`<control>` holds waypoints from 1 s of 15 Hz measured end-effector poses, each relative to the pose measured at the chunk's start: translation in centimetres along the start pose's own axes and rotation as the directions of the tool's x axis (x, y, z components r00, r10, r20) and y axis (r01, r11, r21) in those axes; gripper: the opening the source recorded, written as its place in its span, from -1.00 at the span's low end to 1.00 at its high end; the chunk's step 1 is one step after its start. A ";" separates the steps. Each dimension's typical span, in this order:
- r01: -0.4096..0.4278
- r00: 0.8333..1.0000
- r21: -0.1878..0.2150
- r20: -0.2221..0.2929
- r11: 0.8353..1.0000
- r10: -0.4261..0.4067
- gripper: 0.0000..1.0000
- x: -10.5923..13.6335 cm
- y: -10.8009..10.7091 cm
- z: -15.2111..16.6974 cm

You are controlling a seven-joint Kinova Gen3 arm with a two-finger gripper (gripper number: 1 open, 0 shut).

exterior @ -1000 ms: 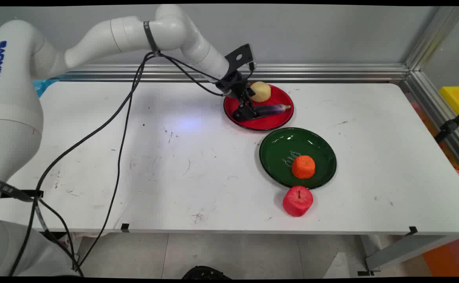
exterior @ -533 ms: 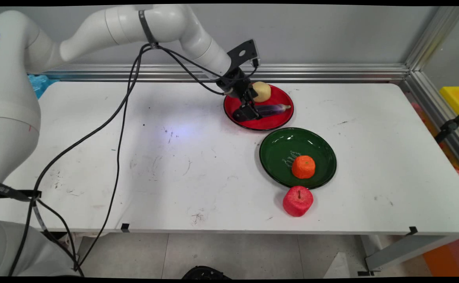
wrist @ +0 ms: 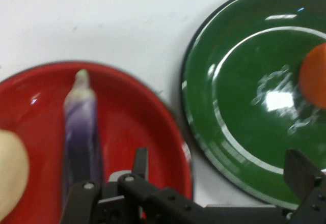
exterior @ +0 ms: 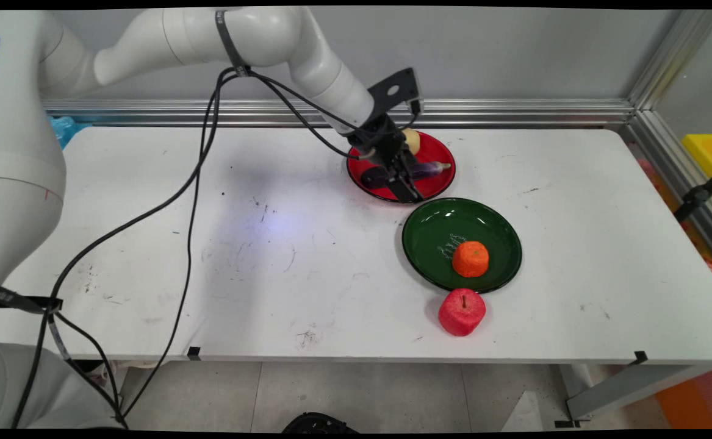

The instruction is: Pick up the mandarin from the green plate

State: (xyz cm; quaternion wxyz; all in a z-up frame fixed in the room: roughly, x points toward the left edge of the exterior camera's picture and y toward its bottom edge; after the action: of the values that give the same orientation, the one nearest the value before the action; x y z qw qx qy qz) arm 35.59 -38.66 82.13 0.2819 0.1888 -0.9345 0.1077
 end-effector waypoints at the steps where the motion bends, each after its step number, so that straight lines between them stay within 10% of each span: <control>1: -0.005 1.000 -0.002 -0.004 1.000 0.005 1.00 0.5 0.7 0.1; 15: 0.000 0.999 -0.029 -0.052 1.000 -0.002 1.00 3.6 8.5 4.1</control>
State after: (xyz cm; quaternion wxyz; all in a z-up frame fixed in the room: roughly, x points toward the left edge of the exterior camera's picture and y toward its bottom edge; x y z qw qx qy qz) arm 27.31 -33.32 80.01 0.3088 0.1823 -0.9283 0.0986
